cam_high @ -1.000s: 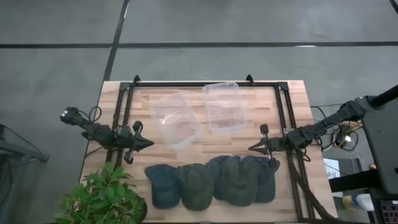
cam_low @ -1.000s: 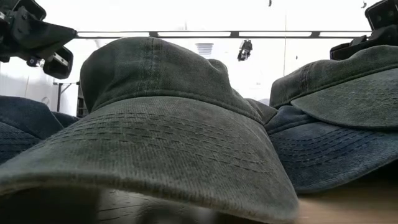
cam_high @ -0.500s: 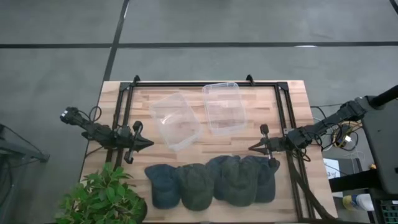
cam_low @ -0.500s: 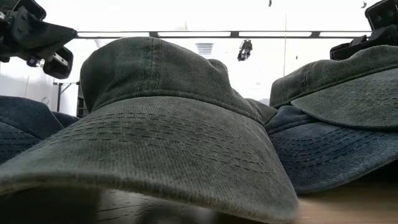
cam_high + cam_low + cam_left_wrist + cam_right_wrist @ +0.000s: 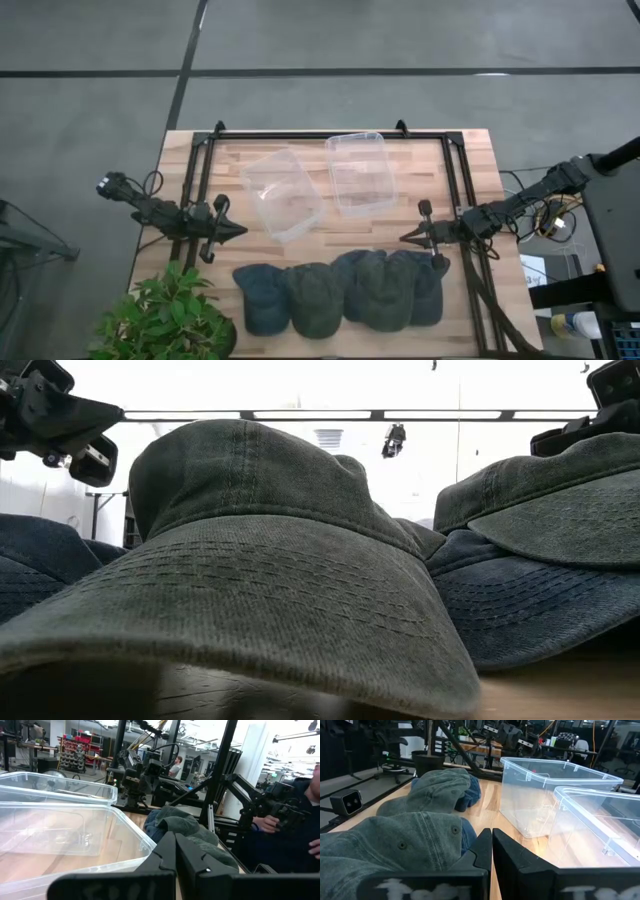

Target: Pick & Place hat

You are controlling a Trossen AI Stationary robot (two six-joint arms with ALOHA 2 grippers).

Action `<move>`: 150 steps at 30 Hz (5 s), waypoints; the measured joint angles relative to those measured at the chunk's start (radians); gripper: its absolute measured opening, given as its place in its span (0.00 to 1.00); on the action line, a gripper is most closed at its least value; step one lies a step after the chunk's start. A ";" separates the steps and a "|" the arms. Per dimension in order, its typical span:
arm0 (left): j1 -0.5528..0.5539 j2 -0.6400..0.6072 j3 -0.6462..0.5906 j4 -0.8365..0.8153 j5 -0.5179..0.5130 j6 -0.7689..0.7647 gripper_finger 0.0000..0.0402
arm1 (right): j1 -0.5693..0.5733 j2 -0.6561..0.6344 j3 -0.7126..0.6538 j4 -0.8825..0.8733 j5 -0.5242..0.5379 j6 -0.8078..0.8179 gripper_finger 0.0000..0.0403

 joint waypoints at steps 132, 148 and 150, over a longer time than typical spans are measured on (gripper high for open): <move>0.000 0.003 0.000 0.020 0.000 0.000 0.00 | 0.476 2.047 2.203 -1.865 0.136 0.965 0.52; 0.000 0.003 0.000 0.021 0.000 0.000 0.00 | 0.473 2.046 2.212 -1.865 0.155 0.867 0.52; 0.000 0.003 0.000 0.021 0.000 0.000 0.00 | 0.473 2.046 2.230 -1.864 0.155 0.860 0.52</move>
